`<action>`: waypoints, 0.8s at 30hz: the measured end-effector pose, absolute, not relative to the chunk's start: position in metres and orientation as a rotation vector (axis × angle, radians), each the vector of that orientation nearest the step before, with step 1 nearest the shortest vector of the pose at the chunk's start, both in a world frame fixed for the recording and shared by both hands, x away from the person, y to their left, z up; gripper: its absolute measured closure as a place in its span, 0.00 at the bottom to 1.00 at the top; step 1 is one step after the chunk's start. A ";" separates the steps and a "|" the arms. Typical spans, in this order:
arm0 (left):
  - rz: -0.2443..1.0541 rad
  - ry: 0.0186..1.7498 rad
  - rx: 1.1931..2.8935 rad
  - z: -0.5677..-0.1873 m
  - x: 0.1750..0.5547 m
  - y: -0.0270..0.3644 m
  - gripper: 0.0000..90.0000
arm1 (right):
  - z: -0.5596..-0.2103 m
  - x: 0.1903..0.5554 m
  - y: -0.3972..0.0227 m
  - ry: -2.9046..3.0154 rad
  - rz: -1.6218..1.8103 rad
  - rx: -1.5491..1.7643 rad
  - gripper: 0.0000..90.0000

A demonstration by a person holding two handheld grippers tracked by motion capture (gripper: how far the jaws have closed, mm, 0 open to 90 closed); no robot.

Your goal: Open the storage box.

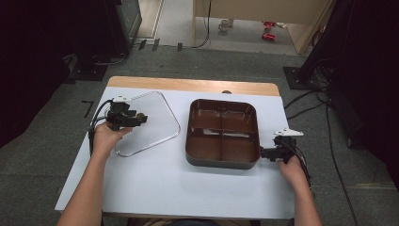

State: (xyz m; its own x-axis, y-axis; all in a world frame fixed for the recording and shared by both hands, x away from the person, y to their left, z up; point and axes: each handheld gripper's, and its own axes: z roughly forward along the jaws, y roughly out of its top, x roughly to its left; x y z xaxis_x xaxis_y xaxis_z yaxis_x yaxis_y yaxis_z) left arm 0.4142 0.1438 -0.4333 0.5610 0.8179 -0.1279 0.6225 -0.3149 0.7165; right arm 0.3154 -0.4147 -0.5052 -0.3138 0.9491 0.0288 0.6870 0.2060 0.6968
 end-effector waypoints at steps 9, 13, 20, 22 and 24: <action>0.324 1.097 2.042 -0.421 0.397 0.132 0.41 | -0.505 0.315 -0.415 2.079 0.870 1.522 0.00; 0.312 1.071 2.027 -0.418 0.385 0.123 0.39 | -0.505 0.315 -0.415 2.080 0.870 1.521 0.00; 0.256 1.003 2.026 -0.429 0.366 0.106 0.32 | -0.505 0.315 -0.415 2.079 0.870 1.521 0.00; 0.259 0.988 2.046 -0.435 0.360 0.100 0.31 | -0.505 0.315 -0.415 2.079 0.870 1.522 0.00; 0.259 0.949 2.068 -0.440 0.353 0.095 0.31 | -0.505 0.315 -0.415 2.079 0.870 1.521 0.00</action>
